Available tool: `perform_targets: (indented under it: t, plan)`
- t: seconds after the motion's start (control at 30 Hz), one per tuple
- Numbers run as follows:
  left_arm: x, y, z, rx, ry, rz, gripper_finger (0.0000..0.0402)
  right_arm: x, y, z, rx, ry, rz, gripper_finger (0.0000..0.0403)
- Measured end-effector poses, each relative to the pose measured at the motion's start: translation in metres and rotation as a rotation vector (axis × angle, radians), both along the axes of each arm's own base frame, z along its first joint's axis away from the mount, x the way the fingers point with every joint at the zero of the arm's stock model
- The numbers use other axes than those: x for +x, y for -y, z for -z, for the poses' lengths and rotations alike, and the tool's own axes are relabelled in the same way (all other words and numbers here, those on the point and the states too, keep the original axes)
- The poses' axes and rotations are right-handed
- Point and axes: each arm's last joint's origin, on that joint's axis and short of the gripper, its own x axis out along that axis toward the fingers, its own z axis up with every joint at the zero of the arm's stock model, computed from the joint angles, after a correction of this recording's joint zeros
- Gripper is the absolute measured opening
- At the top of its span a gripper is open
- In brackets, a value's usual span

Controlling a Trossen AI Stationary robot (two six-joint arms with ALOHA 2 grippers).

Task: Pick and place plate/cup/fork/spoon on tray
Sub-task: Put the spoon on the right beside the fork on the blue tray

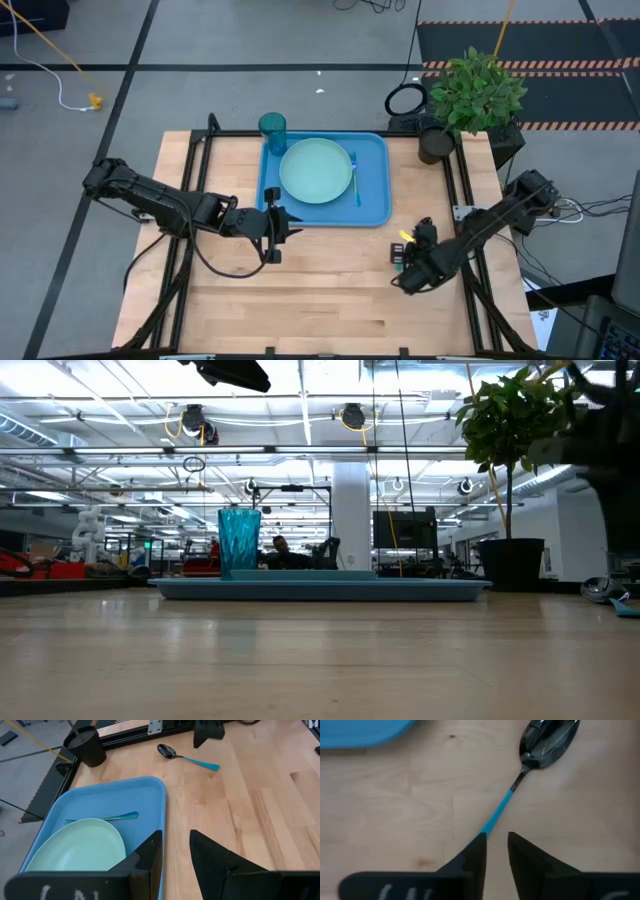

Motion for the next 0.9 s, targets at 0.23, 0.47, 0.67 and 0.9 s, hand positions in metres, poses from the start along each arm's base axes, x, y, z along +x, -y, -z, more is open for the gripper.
perform_targets:
  t: [0.23, 0.47, 0.67, 0.9]
  plan:
    - [0.000, 0.000, 0.000, -0.006, 0.005, -0.003, 0.0102, 0.009, 0.011, 0.011, -0.031, -0.042, 0.057, 0.0122]
    - [0.001, 0.000, -0.001, -0.010, 0.013, -0.004, 0.0102, 0.000, 0.023, 0.038, -0.035, -0.046, 0.098, 0.0129]
    - [0.001, 0.000, -0.002, -0.012, 0.024, -0.004, 0.0102, -0.008, 0.033, 0.061, -0.007, -0.011, 0.090, 0.0130]
    - [0.001, 0.000, -0.002, -0.006, 0.025, -0.001, 0.0102, -0.011, 0.039, 0.061, -0.023, -0.059, 0.061, 0.0124]
